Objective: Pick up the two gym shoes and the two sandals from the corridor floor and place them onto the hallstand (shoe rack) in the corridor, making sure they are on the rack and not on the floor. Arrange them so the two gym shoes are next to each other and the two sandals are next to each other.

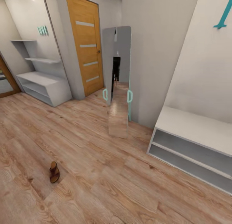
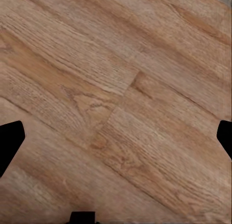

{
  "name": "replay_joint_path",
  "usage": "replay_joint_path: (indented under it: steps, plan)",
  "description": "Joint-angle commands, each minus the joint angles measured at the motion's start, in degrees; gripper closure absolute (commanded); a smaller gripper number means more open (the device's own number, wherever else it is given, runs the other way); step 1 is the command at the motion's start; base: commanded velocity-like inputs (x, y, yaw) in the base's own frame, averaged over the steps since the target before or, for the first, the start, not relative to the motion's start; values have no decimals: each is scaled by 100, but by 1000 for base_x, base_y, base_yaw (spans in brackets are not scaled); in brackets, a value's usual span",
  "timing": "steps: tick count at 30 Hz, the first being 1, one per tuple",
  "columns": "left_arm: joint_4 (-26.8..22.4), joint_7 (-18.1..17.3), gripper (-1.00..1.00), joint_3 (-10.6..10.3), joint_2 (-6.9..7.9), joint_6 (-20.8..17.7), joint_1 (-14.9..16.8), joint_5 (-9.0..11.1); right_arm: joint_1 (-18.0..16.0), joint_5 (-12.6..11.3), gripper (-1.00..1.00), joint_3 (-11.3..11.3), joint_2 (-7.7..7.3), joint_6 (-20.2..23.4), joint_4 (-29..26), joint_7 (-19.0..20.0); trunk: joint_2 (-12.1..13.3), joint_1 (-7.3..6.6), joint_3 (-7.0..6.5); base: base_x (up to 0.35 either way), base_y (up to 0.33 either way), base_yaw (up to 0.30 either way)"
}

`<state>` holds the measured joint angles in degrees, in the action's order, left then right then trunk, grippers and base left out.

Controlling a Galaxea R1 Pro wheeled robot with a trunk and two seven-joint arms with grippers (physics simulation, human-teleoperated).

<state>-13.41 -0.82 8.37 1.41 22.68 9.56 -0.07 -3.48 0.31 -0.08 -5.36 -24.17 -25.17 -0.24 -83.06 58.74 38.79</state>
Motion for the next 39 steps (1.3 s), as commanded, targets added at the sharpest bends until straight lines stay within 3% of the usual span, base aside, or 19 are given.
replay_joint_path:
  steps: [1,27,39]
  plan:
    - [5,-8,-100,16,-1,18,2,-1,-3,2,-100,-2,0,-18,3,-2,-2,-2,4,-118,298,-274]
    - [5,-6,-100,42,8,17,9,10,-3,-13,-100,-18,0,-18,3,-2,-2,-2,4,-61,292,-298]
    - [4,22,-100,33,-3,10,11,-12,-3,-21,-100,-27,0,-18,3,-2,-2,-2,4,0,48,-300]
